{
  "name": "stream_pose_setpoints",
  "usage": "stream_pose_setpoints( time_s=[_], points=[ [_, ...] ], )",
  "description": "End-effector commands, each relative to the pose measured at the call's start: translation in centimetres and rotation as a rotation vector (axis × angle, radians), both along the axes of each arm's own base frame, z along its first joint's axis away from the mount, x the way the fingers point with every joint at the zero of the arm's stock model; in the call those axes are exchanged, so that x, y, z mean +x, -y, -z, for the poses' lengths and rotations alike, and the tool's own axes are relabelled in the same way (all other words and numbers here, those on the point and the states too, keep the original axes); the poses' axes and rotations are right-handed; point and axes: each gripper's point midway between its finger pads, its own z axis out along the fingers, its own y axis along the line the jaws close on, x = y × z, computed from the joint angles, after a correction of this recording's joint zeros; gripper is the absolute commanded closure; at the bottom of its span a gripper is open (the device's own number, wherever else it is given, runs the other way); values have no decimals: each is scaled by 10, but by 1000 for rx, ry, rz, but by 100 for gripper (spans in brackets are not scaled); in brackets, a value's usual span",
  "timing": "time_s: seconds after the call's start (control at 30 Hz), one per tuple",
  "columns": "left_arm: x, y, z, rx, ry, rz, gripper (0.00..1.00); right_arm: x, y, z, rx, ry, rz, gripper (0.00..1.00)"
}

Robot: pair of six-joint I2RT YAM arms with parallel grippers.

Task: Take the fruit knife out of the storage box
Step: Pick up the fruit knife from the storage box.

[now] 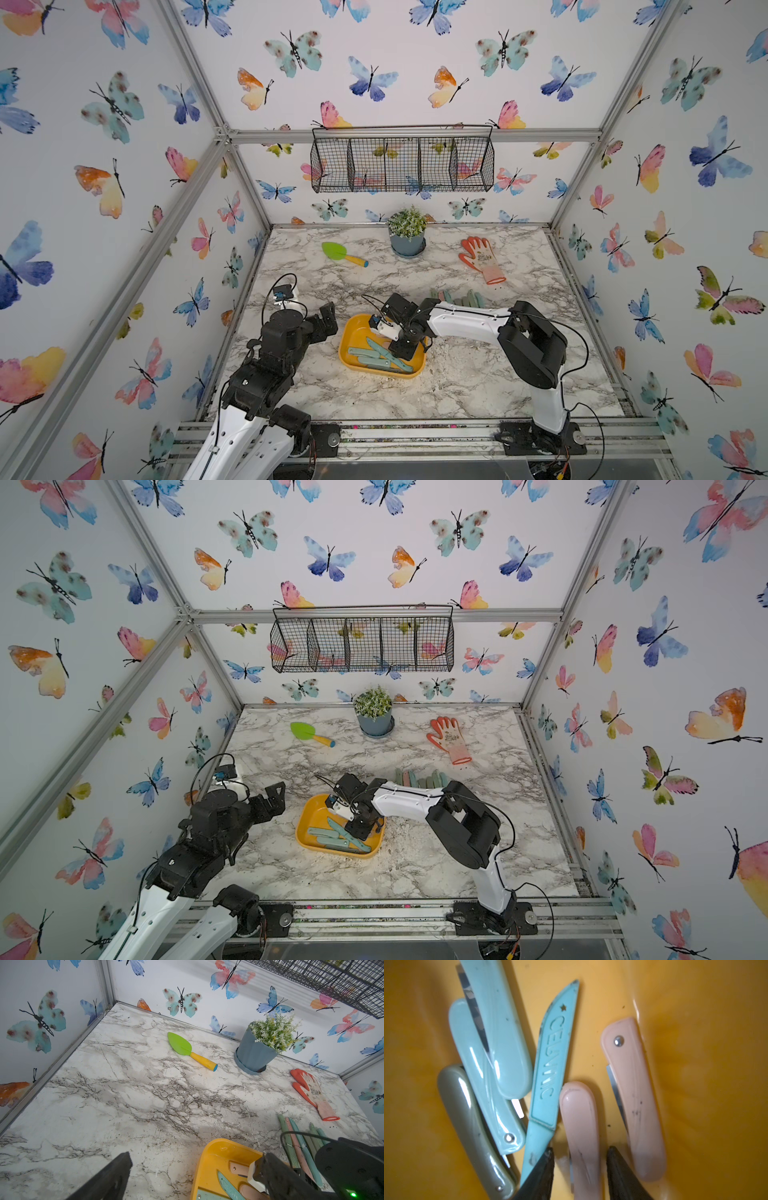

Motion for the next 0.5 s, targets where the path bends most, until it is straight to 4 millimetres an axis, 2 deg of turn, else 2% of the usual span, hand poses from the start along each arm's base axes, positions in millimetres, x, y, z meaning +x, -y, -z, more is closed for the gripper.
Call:
stream_pose_setpoints(
  time_s=[0.0,0.47],
  points=[
    [-1,-4,-8,-3,25,-21,2,-1,2,4,-44,-2,8,57],
    [-1,-5,-8,-1,25,-26,2,-1,3,15,-84,-11,7,68]
  ],
)
